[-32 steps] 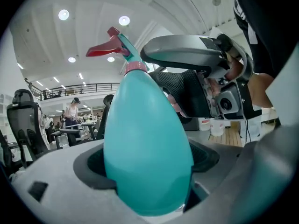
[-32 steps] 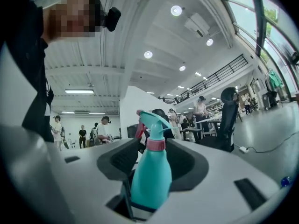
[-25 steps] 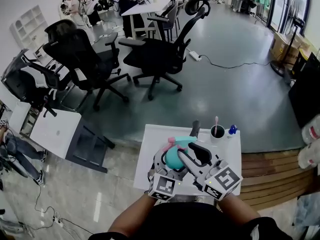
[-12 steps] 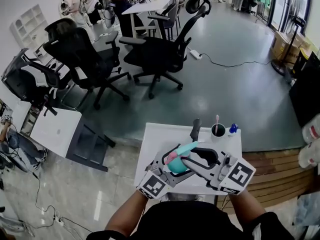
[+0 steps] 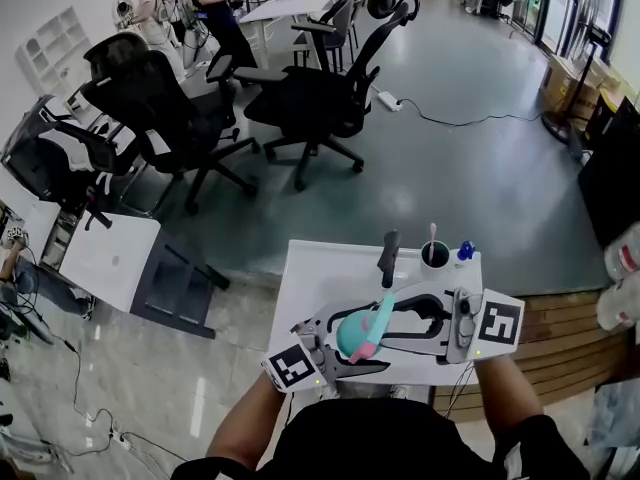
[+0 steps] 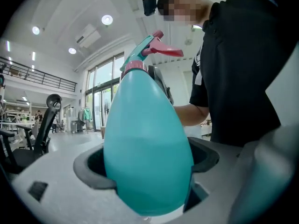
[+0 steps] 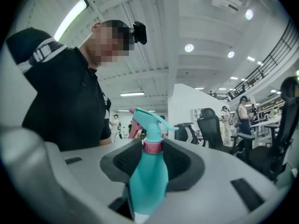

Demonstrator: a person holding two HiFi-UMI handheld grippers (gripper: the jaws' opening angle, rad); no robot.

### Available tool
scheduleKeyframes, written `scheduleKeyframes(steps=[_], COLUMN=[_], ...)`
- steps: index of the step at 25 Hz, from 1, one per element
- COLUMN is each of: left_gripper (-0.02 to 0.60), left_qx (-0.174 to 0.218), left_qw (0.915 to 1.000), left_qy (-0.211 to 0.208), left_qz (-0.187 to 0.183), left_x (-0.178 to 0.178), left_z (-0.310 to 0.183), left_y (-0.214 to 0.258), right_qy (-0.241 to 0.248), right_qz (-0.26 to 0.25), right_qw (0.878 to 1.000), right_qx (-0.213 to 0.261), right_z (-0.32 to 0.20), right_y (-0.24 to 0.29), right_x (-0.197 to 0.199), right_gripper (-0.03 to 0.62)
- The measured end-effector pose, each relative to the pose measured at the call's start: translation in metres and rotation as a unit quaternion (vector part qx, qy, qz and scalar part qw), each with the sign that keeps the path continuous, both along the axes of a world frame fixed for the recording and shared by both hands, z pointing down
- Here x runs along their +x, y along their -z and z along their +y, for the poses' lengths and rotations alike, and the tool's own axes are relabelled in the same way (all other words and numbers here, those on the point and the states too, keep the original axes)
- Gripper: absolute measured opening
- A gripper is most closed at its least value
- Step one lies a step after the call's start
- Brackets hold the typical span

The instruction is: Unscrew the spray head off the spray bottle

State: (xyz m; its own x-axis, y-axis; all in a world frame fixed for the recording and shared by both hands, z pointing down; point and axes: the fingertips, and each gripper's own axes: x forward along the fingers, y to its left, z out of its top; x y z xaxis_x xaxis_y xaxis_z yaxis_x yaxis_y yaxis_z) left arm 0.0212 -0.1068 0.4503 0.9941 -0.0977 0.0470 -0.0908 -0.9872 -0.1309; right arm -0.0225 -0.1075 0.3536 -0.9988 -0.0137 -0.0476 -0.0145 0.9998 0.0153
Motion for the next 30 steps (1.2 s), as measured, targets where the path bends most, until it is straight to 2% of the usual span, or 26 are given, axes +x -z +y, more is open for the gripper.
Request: scheduleKeyframes(steps=[3,5,8,10,14,18,30], left_gripper=[0.453,0.453,0.453,0.453,0.453,0.453,0.453], left_qx=[-0.027,-0.043,-0.043,-0.026,-0.02,-0.019,0.005], left_qw=[0.9976,0.993,0.9831,0.9772,0.9667,0.9599,0.9599], left_qy=[0.064,0.11,0.178,0.21,0.253,0.277,0.273], left_qz=[0.004,0.006,-0.006,-0.02,-0.034,-0.041,-0.061], left_x=[-0.006,-0.014,-0.026,-0.034,-0.042,-0.044,-0.027], left_z=[-0.022,-0.038,-0.059,-0.071,-0.086,-0.09,-0.082], left_y=[-0.008,-0.014,-0.024,-0.033,-0.043,-0.044,-0.042], right_qy=[-0.068,-0.13,-0.229,-0.265,-0.286,-0.312,-0.343], right_qz=[0.002,-0.014,-0.061,-0.063,-0.043,-0.03,-0.011], right_qw=[0.998,0.991,0.971,0.961,0.956,0.948,0.938], right_qx=[0.015,0.001,-0.03,-0.041,-0.04,-0.044,-0.044], right_z=[-0.014,-0.027,-0.048,-0.053,-0.056,-0.063,-0.069], right_y=[-0.005,-0.006,-0.007,-0.013,-0.018,-0.019,-0.023], right_x=[-0.004,-0.003,0.005,0.004,-0.006,-0.004,-0.007], right_gripper=[0.161,0.19,0.186,0.176,0.19,0.192,0.173])
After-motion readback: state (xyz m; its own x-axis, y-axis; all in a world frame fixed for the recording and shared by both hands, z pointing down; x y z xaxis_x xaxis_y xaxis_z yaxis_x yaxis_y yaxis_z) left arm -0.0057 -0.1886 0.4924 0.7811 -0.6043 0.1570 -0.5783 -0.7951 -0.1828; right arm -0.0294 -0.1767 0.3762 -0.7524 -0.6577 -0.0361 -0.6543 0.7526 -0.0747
